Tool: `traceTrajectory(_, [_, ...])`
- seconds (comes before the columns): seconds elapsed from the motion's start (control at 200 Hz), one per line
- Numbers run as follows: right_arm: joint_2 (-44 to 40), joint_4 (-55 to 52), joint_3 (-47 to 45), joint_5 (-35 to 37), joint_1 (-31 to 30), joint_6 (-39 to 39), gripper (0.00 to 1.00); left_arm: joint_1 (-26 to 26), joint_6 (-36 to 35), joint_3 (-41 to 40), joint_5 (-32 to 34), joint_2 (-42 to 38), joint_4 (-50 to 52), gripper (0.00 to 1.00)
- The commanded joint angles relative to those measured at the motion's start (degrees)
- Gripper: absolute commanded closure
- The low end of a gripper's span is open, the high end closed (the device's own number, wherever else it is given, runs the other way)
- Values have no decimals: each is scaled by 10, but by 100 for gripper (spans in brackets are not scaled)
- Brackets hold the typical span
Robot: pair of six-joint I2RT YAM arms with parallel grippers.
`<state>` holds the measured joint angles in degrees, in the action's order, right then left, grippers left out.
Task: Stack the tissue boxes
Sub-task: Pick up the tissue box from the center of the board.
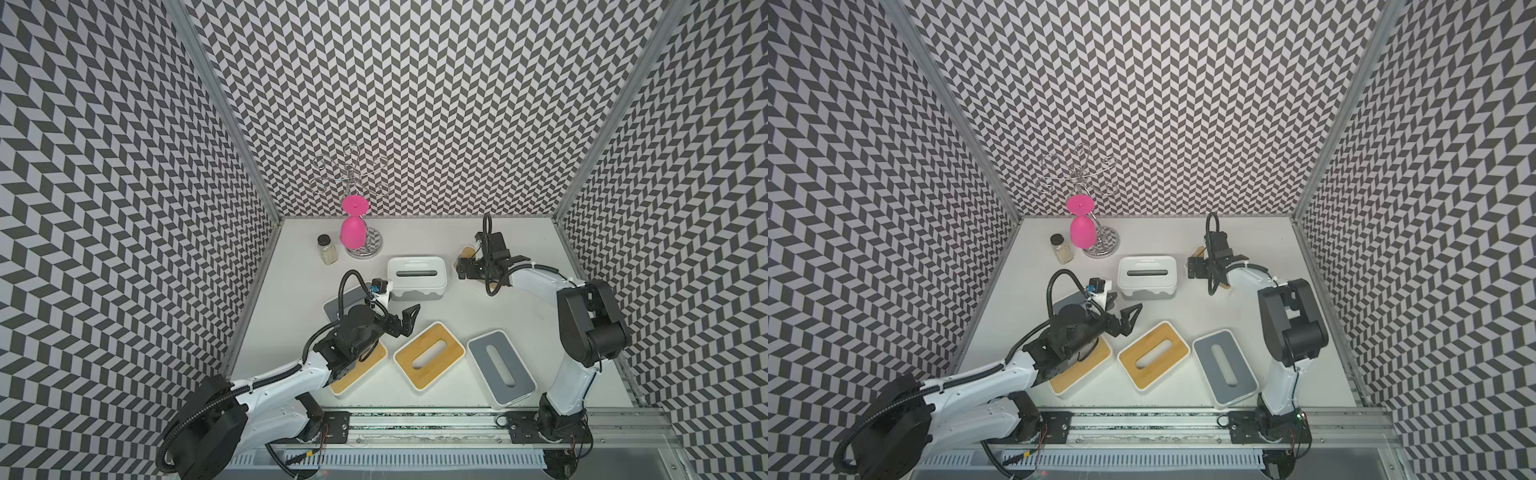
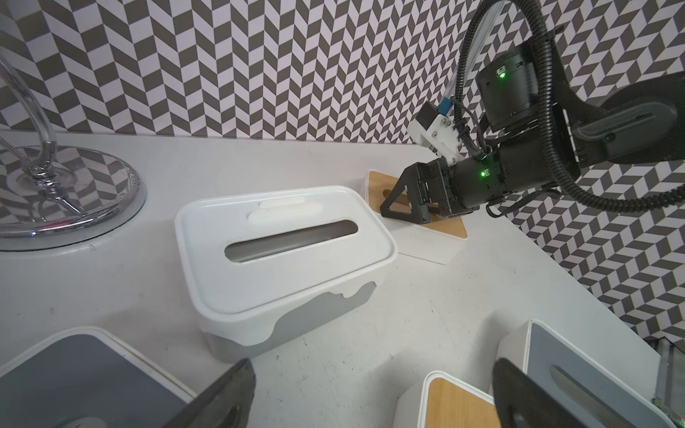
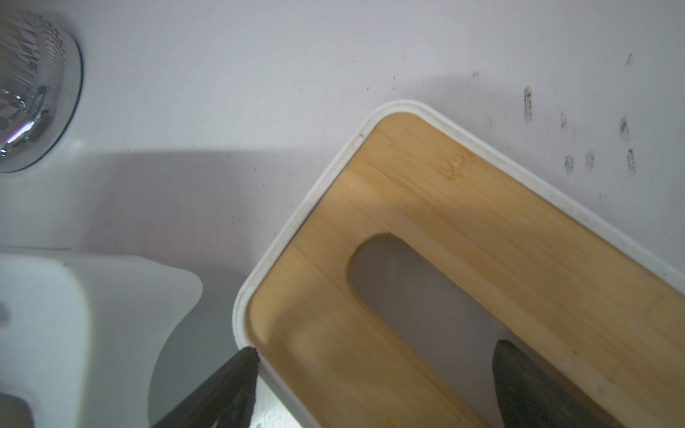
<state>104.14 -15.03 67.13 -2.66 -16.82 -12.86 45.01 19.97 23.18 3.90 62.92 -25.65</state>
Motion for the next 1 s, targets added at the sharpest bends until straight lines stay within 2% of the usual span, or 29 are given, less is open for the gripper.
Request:
traceTrajectory(0.0, [-26,-26,-27,-18,-11,2,6,2,-8,13,-18,11,-2,1])
traceTrajectory(0.29, [-64,-36,-76,10,-20,-5,13,2,-6,8,-10,4,-3,1])
traceTrajectory(0.601, [-37,-51,-40,32,-37,5,24,2,-1,-8,22,-16,-9,0])
traceTrajectory(0.751, [-14,-63,-13,48,-37,15,24,2,0,-8,30,-14,-9,0])
traceTrajectory(0.996, [8,-70,14,76,-36,30,32,1,-1,-8,38,-11,-7,0])
